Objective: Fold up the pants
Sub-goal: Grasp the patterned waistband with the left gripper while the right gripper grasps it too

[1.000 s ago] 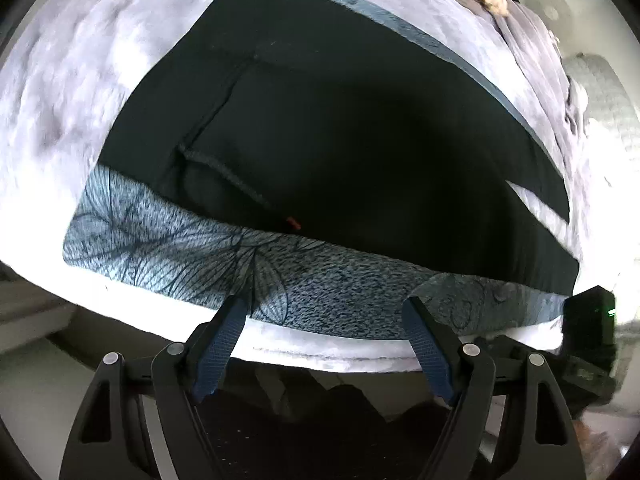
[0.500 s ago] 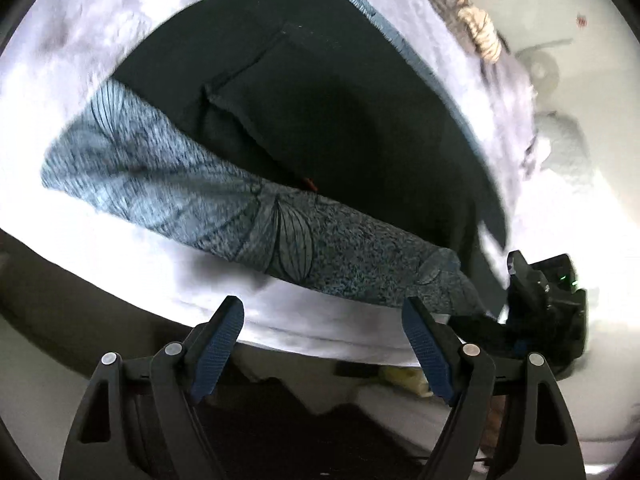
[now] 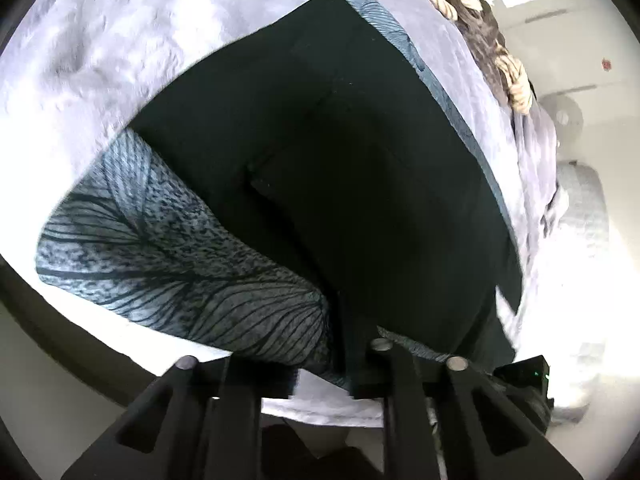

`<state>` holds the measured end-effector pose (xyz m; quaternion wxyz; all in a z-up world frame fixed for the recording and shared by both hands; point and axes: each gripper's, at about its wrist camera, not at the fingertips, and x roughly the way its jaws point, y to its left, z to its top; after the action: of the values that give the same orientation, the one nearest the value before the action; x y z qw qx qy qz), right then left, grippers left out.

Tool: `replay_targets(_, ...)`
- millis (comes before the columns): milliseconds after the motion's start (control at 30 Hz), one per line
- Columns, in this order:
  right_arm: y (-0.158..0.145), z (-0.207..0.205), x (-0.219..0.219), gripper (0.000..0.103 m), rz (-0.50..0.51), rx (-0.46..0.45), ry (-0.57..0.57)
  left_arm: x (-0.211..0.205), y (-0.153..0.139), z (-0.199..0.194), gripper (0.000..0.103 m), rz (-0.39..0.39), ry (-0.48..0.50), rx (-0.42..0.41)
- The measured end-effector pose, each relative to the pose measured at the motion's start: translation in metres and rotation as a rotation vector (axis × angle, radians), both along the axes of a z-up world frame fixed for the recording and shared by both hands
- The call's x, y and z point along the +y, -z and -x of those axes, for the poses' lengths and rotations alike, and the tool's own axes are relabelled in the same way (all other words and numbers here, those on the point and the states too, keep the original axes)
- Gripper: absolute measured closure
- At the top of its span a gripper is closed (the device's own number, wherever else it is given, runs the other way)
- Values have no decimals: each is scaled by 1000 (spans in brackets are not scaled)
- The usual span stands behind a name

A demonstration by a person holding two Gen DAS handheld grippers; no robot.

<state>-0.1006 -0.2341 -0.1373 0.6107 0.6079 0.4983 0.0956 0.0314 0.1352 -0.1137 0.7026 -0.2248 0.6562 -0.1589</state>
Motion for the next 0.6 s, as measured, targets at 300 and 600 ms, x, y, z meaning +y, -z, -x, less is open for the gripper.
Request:
replay_targets(300,-68,-27,-35,95,135,-141,-4,-20,-62,-25,87,-25,40,-150)
replay_targets(600,-101,-168,-84,94,341,-189,-120,-86,-71,-145,70,-77,95,-314)
